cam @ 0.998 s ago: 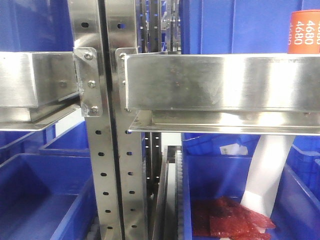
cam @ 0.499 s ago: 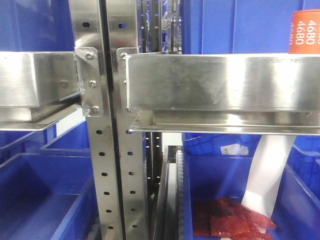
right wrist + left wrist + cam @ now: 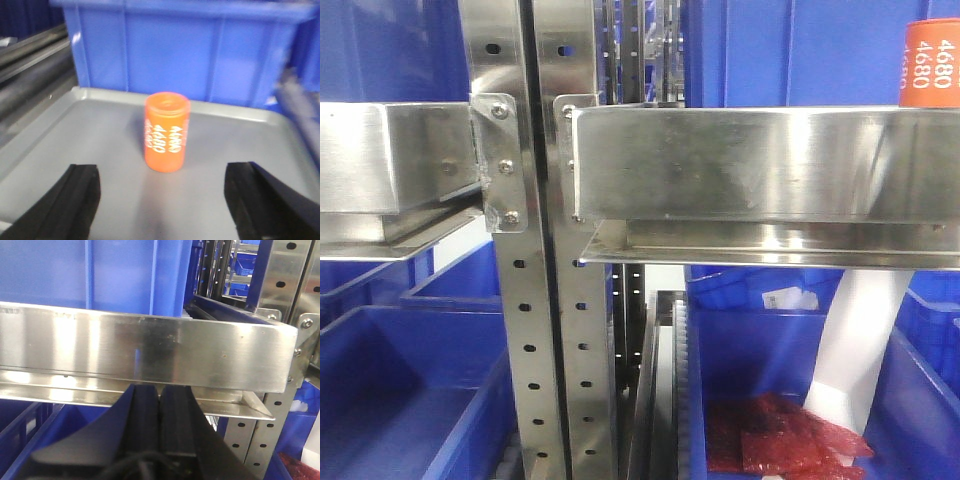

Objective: Grab orange capacitor from left shelf to right conveyor
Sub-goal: 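Close the right gripper around the orange cylinder and lift it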

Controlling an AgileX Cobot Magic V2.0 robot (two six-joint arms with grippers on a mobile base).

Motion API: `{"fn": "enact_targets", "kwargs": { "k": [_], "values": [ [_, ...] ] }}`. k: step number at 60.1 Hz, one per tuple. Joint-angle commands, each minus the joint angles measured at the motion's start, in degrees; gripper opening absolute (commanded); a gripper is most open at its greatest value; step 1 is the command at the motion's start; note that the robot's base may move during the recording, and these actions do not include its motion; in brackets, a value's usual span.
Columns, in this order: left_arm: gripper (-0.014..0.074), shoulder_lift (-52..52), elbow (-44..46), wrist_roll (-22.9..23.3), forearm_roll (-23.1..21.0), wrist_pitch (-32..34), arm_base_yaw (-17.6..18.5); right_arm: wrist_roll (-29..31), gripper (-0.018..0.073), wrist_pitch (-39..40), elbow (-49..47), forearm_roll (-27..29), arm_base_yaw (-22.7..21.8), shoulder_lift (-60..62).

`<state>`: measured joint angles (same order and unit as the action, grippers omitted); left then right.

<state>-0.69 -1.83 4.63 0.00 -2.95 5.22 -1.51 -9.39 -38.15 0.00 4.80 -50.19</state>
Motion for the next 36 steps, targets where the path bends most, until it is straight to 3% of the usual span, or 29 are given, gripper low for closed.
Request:
{"fn": "enact_targets", "kwargs": {
  "k": [1,16,36],
  "values": [
    [-0.0105,-1.1,0.31,-0.03,0.0,5.12,-0.16,0.02,0.0616,10.71,-2.32,0.0,0.07,-3.34],
    [-0.0105,-1.1,0.31,-0.03,0.0,5.12,-0.16,0.02,0.0616,23.05,-2.32,0.0,0.01,-14.3],
    [-0.0105,-1.1,0.31,-0.03,0.0,5.12,-0.16,0.02,0.0616,31.69,-2.32,0.0,-2.4,-23.87]
  ]
}}
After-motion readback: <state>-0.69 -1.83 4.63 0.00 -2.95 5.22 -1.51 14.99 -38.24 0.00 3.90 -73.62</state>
